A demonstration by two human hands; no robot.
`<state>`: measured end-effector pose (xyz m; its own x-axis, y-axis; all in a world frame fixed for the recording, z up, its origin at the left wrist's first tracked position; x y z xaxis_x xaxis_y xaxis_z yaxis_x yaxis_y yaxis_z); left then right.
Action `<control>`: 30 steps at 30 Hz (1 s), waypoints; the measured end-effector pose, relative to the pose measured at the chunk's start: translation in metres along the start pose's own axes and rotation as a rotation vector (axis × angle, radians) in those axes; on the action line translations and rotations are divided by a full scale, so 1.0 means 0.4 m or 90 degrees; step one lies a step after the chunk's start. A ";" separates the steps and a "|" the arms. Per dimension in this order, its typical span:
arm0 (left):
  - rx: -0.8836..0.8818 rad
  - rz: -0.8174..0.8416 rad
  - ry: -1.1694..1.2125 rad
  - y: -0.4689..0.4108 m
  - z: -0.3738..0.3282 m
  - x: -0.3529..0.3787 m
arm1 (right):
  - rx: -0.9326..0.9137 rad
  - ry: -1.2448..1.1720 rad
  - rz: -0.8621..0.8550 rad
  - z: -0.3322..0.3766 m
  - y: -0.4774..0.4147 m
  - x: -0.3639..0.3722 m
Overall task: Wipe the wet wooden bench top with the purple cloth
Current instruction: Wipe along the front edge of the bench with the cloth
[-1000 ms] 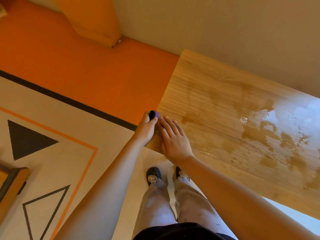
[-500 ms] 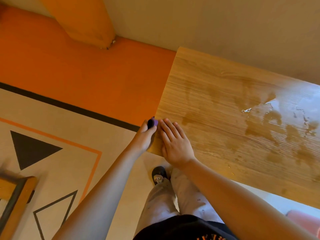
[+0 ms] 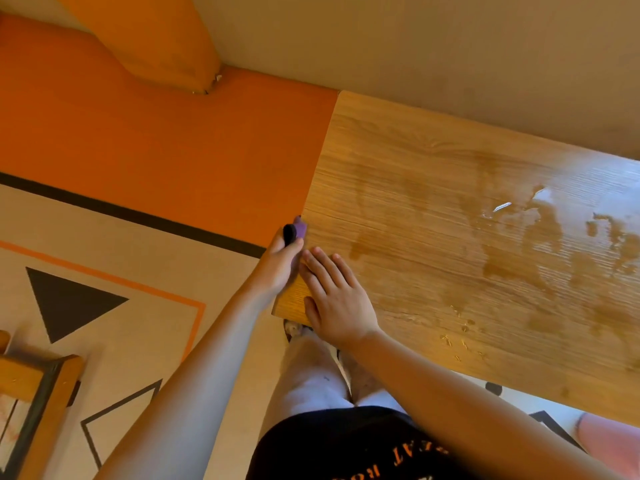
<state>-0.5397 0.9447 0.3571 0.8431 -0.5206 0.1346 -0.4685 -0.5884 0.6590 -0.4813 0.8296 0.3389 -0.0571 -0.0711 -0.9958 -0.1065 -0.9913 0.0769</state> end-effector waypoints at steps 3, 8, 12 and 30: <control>-0.009 0.003 0.013 0.006 0.019 -0.021 | 0.007 -0.027 -0.001 -0.005 0.004 -0.008; -0.017 -0.021 0.017 -0.054 -0.030 0.010 | 0.046 -0.049 0.003 -0.014 -0.004 -0.022; 0.014 0.056 -0.042 -0.177 -0.138 0.063 | 0.109 -0.029 0.013 0.017 -0.013 -0.033; -0.008 0.104 -0.020 -0.304 -0.208 0.085 | 0.392 -0.037 -0.050 0.010 -0.182 -0.025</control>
<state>-0.4320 1.0501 0.3430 0.7469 -0.6282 0.2180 -0.5954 -0.4858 0.6399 -0.4772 0.9028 0.3435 -0.0774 0.0228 -0.9967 -0.6642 -0.7467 0.0345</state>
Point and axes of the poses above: each hand's wrist, its own y-axis away from the middle knuckle, its own x-axis out of the palm, z = x × y, the point moved 3 cm from there along -y, towards the middle knuckle, and after that the axes turned 15 degrees about y, right-handed, at the moved point
